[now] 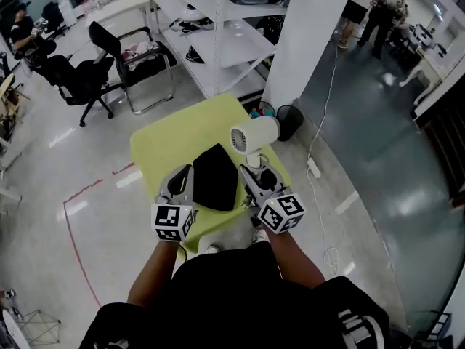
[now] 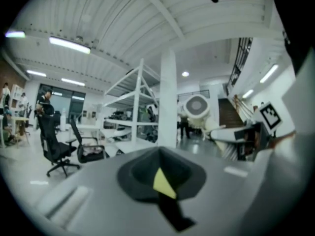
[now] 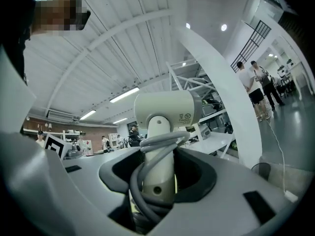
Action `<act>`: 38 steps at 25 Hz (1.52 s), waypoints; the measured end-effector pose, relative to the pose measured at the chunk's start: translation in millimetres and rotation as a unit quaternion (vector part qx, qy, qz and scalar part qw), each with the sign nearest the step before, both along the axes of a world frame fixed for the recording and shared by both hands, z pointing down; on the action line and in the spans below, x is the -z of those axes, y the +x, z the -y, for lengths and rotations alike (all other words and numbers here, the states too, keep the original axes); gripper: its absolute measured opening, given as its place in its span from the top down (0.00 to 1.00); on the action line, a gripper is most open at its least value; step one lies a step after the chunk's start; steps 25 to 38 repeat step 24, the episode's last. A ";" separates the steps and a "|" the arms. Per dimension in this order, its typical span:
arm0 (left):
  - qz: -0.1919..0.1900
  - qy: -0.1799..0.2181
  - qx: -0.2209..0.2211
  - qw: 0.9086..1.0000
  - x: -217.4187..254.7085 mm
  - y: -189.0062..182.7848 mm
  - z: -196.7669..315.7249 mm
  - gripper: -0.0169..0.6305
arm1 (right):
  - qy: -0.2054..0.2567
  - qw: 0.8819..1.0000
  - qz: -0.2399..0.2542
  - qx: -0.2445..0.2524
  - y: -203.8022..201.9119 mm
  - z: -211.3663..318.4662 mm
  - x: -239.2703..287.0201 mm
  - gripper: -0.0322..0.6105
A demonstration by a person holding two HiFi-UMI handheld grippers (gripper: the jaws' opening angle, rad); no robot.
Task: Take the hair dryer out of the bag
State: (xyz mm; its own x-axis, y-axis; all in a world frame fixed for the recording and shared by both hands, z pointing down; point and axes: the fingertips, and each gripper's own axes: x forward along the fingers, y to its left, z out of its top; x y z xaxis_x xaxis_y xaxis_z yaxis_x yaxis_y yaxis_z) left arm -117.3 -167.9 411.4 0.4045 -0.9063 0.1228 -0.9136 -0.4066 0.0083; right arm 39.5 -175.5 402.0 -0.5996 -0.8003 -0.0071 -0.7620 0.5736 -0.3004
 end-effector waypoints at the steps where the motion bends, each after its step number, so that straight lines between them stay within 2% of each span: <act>1: -0.001 -0.002 -0.002 1.000 0.6 0.8 -0.5 0.96 | 0.004 1.000 -0.005 -0.003 -0.4 0.6 2.6 0.65; 9: 0.005 -0.005 -0.012 1.000 -3.2 1.6 -2.2 0.96 | 0.026 0.999 -0.024 -0.013 -3.5 3.2 11.8 0.65; 24: 0.026 -0.025 0.002 0.999 -21.8 -12.9 3.3 0.96 | 0.018 1.000 -0.015 -0.008 -6.0 11.5 8.8 0.65; 38: 0.026 -0.025 0.002 0.999 -21.8 -12.9 3.3 0.96 | 0.018 1.000 -0.015 -0.008 -6.0 11.5 8.8 0.65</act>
